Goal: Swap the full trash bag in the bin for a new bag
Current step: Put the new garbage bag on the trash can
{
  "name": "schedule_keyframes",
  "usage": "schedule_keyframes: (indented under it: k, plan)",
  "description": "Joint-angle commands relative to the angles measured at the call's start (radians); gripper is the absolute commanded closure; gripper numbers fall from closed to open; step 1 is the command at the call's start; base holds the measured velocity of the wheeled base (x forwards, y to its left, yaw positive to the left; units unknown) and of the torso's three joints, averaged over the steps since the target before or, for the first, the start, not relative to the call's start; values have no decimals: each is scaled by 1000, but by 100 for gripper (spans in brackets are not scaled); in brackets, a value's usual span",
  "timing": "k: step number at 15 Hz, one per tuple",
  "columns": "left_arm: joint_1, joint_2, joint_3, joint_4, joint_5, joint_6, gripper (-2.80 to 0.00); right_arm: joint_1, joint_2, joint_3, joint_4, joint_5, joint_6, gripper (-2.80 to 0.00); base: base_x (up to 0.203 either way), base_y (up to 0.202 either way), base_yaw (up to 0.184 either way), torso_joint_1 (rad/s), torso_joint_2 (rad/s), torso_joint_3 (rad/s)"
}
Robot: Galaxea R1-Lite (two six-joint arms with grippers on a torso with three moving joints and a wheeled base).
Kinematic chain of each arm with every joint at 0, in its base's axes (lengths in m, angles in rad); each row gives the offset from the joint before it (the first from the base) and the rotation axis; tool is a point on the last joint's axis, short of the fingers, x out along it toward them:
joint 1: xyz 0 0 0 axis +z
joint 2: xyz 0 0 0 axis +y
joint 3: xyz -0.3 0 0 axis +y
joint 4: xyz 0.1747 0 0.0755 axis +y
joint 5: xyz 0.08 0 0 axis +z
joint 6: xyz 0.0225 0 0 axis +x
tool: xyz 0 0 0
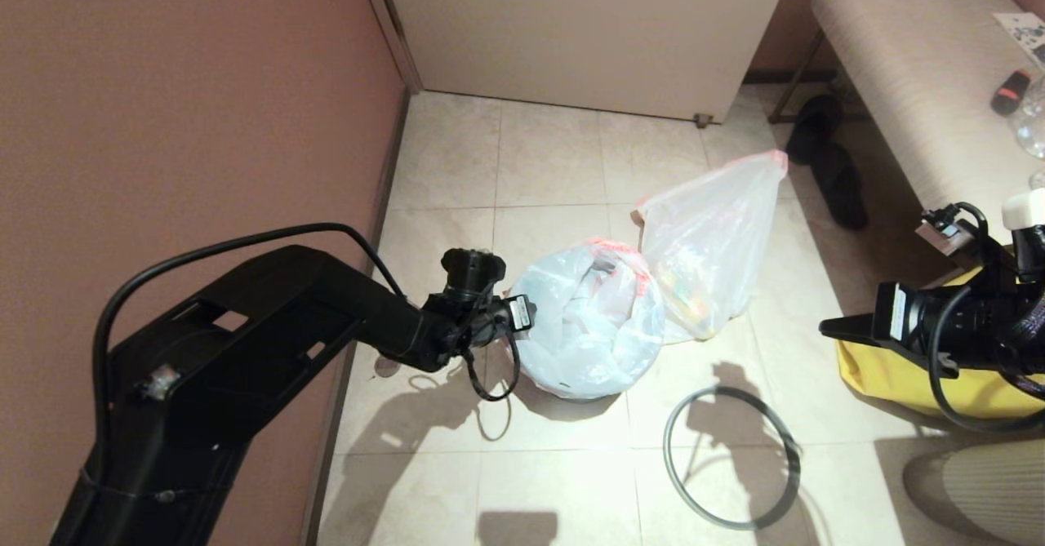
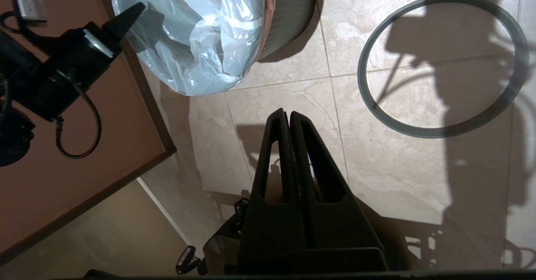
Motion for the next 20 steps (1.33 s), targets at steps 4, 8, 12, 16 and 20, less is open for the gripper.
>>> schedule_keyframes:
  k: [4,8,12,16,20]
  plan:
    - [-10,-181,126,-69,0,15,-280,8,-33,2,25,-10,4,0,0,0,0,0,0,0]
    - [-120,-308,160,44,-2,58,0,12,-17,34,47,-47,36,0,0,0,0,0,0,0]
    - [-147,-172,-250,371,-5,125,0,7,-19,111,36,-46,39,0,0,0,0,0,0,0]
    - [-156,54,-503,583,-28,254,0,14,7,181,-85,-40,44,0,0,0,0,0,0,0]
    - [-156,192,-497,566,-48,340,0,27,14,250,-154,-40,43,0,0,0,0,0,0,0]
